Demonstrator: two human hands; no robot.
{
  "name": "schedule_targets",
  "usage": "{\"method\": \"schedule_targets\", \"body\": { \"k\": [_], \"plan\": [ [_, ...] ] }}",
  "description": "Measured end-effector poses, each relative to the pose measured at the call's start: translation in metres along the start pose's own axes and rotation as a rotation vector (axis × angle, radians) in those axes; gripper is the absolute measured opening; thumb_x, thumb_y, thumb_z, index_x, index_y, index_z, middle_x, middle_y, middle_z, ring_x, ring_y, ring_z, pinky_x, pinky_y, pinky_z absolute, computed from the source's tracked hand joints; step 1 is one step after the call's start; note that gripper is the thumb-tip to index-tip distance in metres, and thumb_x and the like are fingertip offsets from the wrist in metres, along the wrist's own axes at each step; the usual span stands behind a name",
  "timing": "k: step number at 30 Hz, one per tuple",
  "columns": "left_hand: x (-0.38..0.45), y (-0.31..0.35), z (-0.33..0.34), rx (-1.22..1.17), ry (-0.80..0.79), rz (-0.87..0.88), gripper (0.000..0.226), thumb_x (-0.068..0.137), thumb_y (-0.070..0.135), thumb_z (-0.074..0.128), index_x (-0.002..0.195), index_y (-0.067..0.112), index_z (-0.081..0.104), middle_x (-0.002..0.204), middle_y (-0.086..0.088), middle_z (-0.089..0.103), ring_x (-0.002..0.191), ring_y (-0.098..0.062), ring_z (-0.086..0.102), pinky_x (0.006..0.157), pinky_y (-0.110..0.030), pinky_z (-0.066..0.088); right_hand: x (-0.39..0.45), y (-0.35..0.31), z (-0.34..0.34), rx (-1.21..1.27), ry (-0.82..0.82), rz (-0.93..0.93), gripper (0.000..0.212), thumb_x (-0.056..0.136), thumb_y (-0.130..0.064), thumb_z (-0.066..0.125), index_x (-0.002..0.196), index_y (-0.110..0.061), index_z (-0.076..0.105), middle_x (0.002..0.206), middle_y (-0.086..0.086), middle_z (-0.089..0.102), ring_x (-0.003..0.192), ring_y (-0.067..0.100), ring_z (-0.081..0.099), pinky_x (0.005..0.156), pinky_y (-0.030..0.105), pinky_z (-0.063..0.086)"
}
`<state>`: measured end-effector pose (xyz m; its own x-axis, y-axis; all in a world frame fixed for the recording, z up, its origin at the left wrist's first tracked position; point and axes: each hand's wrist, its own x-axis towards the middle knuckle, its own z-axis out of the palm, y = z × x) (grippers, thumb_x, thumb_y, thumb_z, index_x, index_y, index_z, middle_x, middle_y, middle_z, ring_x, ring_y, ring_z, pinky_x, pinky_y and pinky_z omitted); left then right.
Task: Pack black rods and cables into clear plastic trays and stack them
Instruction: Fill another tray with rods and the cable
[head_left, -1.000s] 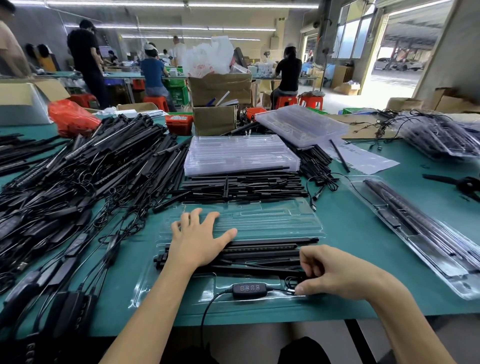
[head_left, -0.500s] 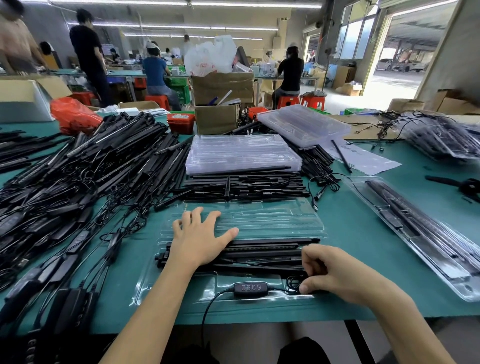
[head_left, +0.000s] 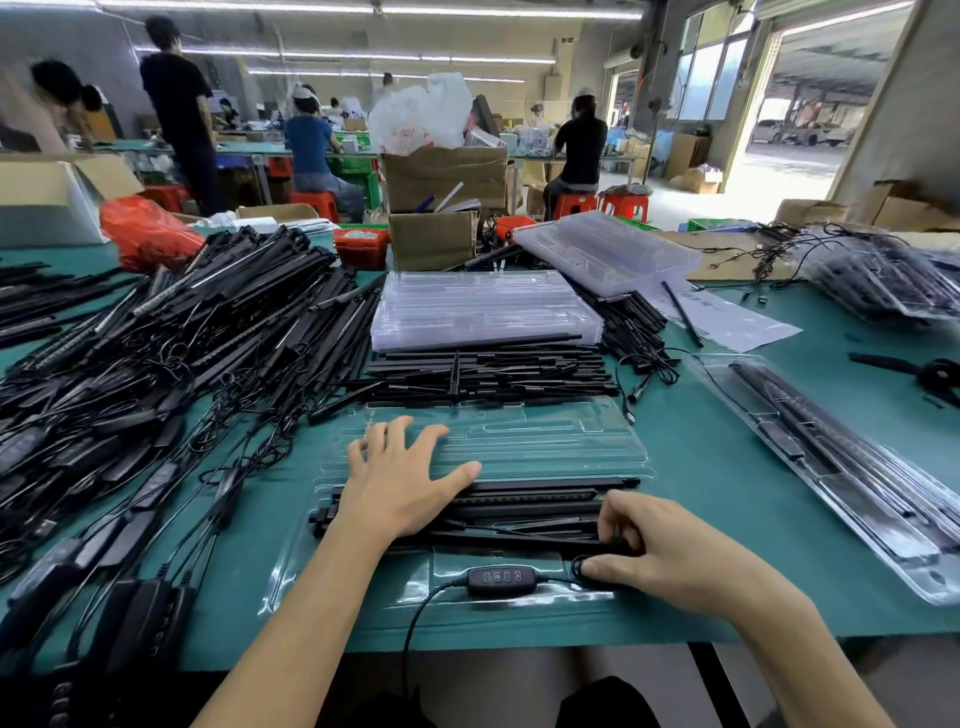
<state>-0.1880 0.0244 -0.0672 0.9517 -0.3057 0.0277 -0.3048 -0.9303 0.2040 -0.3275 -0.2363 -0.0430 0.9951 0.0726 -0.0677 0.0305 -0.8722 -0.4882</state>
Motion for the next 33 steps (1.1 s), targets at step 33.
{"method": "schedule_targets", "body": {
  "k": [33],
  "plan": [
    [0.048,-0.044,-0.025,-0.621,0.47,-0.572,0.038,0.093,0.049,0.052,0.108,0.015,0.052,0.115,-0.011,0.057,0.107,-0.029,0.039,0.085,-0.039,0.031,0.002,-0.003,-0.009,0.066,-0.089,0.111,0.037,0.073,-0.045,0.084,0.085,-0.025,0.056,0.076,-0.007,0.052,0.058,0.003,0.046,0.058,0.019,0.041]
  ]
}}
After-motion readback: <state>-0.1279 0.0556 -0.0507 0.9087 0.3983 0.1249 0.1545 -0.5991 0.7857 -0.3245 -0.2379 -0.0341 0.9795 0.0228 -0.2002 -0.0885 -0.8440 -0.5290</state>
